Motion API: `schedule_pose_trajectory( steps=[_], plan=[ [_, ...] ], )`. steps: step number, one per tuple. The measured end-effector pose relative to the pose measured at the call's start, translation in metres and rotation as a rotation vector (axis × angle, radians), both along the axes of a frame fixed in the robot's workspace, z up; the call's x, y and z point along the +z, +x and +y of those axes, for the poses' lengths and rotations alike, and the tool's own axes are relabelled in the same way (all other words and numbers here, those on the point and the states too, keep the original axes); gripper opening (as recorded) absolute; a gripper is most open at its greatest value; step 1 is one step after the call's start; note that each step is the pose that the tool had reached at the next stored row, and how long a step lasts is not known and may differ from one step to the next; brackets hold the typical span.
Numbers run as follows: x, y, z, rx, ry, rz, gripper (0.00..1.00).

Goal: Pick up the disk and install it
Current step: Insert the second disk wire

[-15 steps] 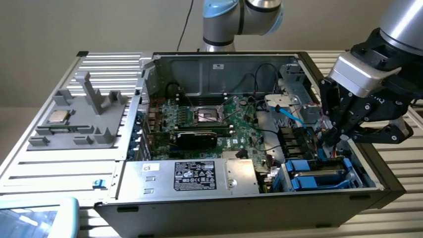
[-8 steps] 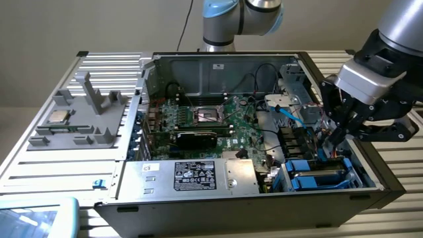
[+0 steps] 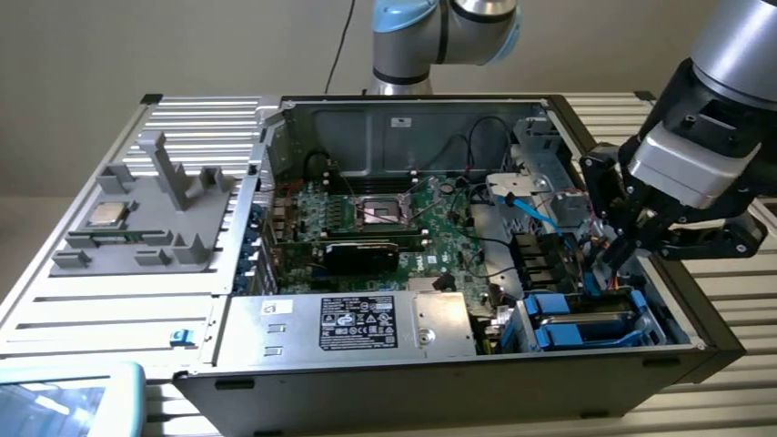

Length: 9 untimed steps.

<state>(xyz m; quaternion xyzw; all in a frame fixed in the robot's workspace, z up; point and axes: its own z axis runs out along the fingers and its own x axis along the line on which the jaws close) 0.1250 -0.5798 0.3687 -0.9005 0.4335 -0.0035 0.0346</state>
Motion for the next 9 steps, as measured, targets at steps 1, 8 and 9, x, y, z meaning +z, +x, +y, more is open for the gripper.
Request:
schedule_pose_trajectory(
  steps=[1,8,9],
  plan=[
    [-0.0001,0.0000,0.0000,0.019,0.0008,-0.0003,0.11],
    [-0.0003,0.0000,0.0000,0.141,0.0069,-0.0012,0.11],
    [-0.0002,0.0000,0.0000,0.158,0.0092,-0.0013,0.11]
  ],
)
